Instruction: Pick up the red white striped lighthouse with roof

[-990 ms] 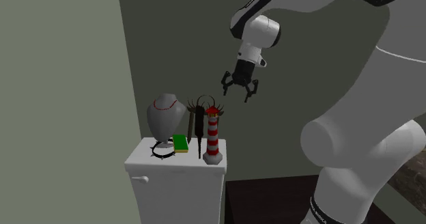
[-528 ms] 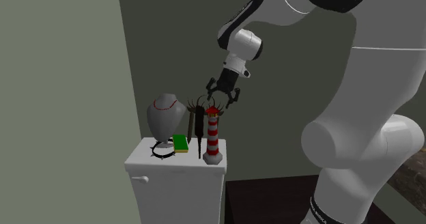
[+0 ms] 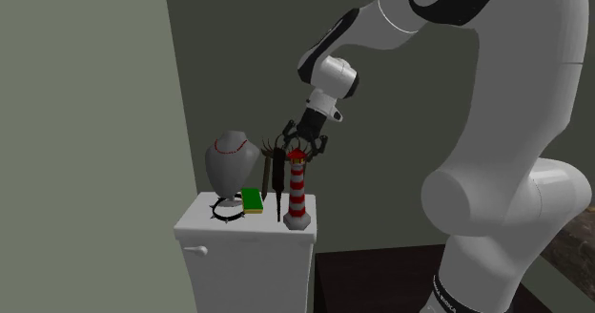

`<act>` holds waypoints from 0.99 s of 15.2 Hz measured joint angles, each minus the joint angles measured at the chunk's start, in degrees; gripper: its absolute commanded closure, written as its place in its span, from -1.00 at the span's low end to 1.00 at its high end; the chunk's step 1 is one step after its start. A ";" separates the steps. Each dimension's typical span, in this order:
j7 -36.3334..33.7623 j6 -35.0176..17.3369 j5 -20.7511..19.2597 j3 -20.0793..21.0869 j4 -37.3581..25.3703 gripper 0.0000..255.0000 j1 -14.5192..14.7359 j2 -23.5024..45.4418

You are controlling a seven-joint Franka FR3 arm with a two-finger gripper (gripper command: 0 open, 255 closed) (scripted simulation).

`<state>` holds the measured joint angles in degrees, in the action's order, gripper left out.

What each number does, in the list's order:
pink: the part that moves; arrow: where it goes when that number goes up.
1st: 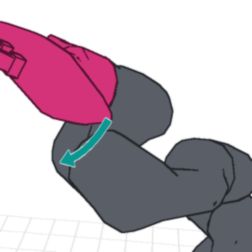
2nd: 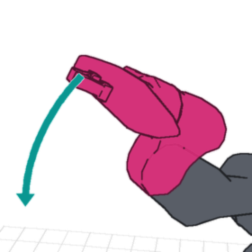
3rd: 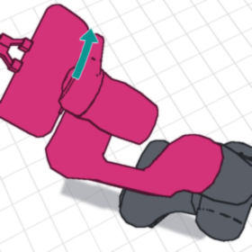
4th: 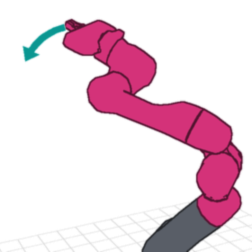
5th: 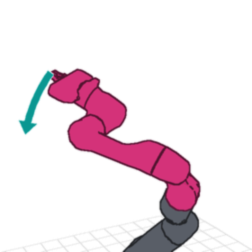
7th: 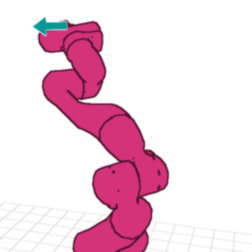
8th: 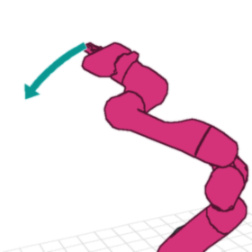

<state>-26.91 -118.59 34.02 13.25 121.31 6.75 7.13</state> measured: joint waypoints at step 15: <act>0.41 -0.97 0.19 0.07 0.30 1.00 0.10 0.70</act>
<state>-26.49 -119.56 34.21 13.32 121.61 6.85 7.83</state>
